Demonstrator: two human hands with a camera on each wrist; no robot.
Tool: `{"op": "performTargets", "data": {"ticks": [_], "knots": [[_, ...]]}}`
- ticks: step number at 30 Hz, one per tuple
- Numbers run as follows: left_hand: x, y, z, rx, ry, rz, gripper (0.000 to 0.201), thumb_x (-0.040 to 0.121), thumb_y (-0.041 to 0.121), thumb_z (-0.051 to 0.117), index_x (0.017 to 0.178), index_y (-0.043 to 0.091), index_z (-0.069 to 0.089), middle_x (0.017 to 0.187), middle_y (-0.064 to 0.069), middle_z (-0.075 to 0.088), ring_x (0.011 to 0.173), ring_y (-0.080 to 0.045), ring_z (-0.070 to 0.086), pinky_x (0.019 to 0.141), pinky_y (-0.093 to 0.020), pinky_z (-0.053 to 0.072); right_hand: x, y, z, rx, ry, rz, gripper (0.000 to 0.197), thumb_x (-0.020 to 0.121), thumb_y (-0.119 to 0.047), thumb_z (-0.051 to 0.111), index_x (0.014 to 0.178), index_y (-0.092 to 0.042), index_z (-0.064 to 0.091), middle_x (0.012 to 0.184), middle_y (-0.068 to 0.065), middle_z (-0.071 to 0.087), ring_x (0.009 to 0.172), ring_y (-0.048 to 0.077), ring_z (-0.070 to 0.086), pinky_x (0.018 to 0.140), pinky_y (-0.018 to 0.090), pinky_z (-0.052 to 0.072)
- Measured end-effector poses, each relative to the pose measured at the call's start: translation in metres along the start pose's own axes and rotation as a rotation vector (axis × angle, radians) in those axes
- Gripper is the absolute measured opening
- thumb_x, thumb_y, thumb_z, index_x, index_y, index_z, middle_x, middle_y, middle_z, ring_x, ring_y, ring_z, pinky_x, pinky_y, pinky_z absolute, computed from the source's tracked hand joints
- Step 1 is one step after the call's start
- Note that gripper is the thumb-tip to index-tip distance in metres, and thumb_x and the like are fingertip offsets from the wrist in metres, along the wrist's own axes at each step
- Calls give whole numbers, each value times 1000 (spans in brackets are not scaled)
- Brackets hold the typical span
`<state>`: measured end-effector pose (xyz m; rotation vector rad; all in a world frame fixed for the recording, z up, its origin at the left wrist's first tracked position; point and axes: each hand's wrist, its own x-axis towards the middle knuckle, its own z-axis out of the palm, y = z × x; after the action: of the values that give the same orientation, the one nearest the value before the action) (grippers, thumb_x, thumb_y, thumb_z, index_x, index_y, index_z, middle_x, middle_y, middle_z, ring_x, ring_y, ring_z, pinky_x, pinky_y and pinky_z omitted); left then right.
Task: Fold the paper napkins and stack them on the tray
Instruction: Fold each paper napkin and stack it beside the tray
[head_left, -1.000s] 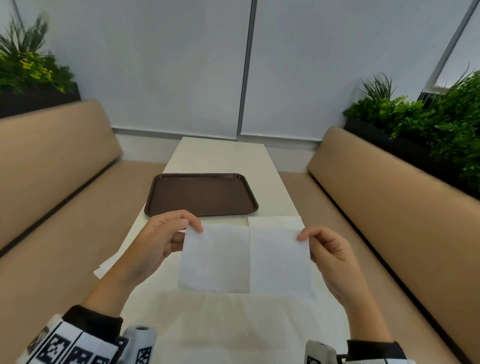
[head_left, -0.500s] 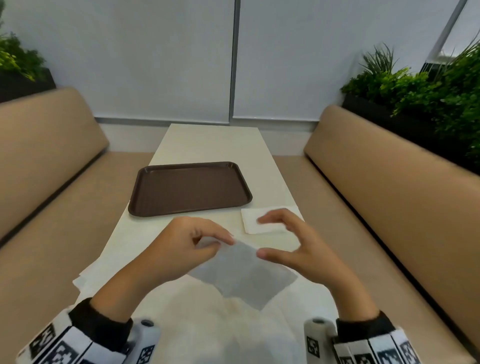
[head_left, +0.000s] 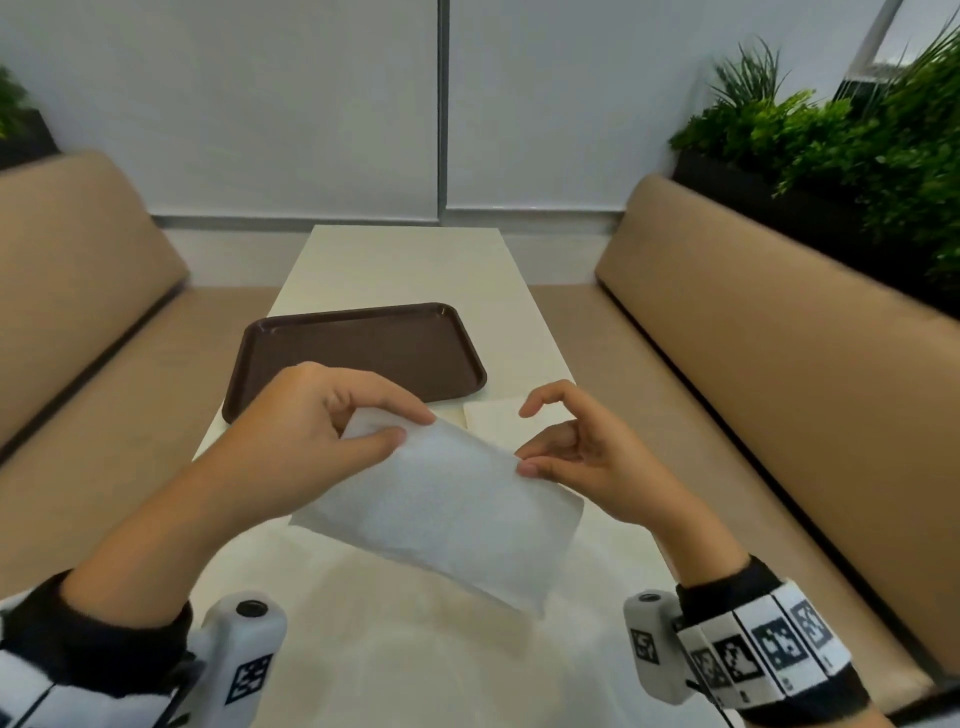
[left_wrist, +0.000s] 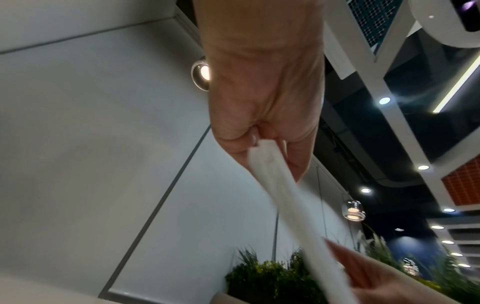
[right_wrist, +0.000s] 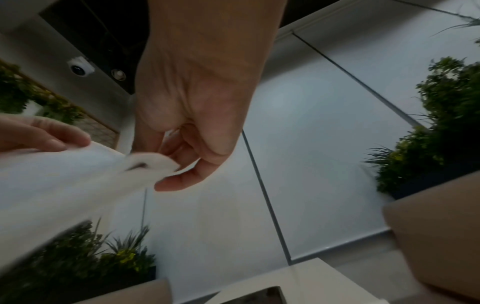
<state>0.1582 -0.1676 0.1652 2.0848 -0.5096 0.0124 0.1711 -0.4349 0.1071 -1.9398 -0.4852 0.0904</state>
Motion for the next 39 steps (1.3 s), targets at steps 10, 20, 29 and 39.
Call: {"op": "performTargets", "data": {"ticks": [10, 20, 29, 39], "knots": [[17, -40, 8, -167, -46, -199, 32, 83, 2, 66, 87, 32, 77, 93, 3, 75, 88, -21, 70, 82, -35, 57, -13, 41, -28, -44, -145, 141, 13, 82, -20, 64, 91, -25, 73, 98, 0, 71, 90, 31, 64, 81, 36, 52], [127, -133, 108, -482, 37, -436, 32, 85, -3, 63, 112, 14, 66, 117, -6, 64, 102, -19, 63, 83, -21, 50, 66, 127, -76, 38, 262, 440, 18, 88, -1, 63, 95, -17, 65, 92, 5, 61, 70, 12, 58, 56, 11, 47], [209, -194, 161, -222, 22, -522, 51, 76, -7, 70, 124, 4, 60, 124, -3, 53, 117, -25, 53, 104, -40, 43, 138, 201, -82, -351, 357, 530, 30, 88, -3, 60, 117, -9, 64, 123, 12, 59, 101, 25, 59, 68, 28, 51], [213, -201, 187, 370, -102, -471, 45, 90, 17, 61, 133, 20, 52, 133, -7, 36, 124, -26, 34, 101, -29, 33, 137, 224, -55, -884, 225, 625, 32, 90, -13, 56, 121, -16, 61, 134, 10, 39, 120, 28, 39, 91, 29, 32]]}}
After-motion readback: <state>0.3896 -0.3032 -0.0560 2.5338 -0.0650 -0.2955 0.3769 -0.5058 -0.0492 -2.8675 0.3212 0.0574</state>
